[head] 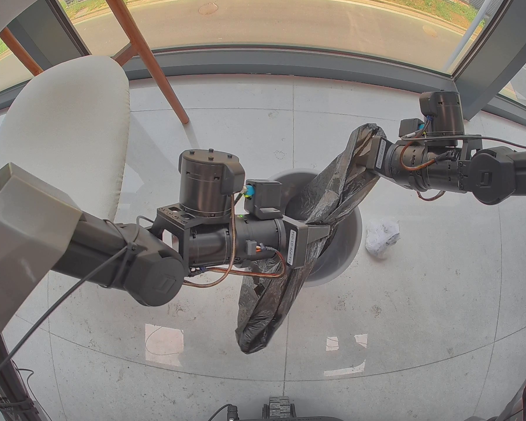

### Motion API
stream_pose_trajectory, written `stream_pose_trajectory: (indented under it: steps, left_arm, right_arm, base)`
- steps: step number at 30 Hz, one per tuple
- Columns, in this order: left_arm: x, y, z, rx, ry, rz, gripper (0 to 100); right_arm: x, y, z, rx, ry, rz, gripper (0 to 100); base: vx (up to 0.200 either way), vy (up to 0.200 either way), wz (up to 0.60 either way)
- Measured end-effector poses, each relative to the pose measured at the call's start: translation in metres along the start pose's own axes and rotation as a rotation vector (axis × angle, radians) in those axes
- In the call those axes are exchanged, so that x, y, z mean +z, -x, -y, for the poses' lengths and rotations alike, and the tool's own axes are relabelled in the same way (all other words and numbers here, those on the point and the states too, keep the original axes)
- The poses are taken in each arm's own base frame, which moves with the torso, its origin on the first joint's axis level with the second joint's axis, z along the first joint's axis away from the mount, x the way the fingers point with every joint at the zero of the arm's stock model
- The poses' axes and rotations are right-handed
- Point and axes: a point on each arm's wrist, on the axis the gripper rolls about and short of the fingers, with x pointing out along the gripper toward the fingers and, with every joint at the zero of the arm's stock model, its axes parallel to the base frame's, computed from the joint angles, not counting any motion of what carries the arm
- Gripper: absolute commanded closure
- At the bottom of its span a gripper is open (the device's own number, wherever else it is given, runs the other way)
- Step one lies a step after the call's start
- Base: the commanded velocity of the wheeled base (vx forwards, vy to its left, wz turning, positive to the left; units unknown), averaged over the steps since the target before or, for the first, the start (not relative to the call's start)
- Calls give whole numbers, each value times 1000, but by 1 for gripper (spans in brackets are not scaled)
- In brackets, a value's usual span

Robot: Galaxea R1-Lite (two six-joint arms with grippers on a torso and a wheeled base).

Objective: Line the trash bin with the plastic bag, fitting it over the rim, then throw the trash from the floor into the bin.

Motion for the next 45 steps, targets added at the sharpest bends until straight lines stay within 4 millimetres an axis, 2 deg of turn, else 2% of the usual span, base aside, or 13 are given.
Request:
stream_pose_trajectory:
  steps: [4,12,22,23,36,41,45]
  left_arm:
    - [-7,-8,-4,1,6,-14,0]
    - [-14,-18,-10,20,16,-28,0]
    - [-24,-39,-17,46,44,-35,0]
    - [-25,-42,-18,45,45,-38,100]
    - [-38,-58,-26,59,71,-48,100]
    - [-28,-58,-25,43,123,26,100]
    - [-8,-50,-21,33,146,79,100]
  right_arm:
    - [-2,-4,15,-22,6,-15,100]
    - [-14,-4,29,-48,-14,-64,100]
    - [-18,4,30,-45,-19,-79,100]
    - [-18,5,29,-43,-18,-76,100]
    - [-13,16,25,-32,-15,-57,100]
    - [-17,19,29,-44,-8,-67,100]
    - [-20,23,35,-56,-1,-78,100]
  base:
    - [0,0,0]
    - [0,0,0]
    - [0,0,0]
    - [0,0,0]
    - [0,0,0]
    - [0,0,0]
    - [0,0,0]
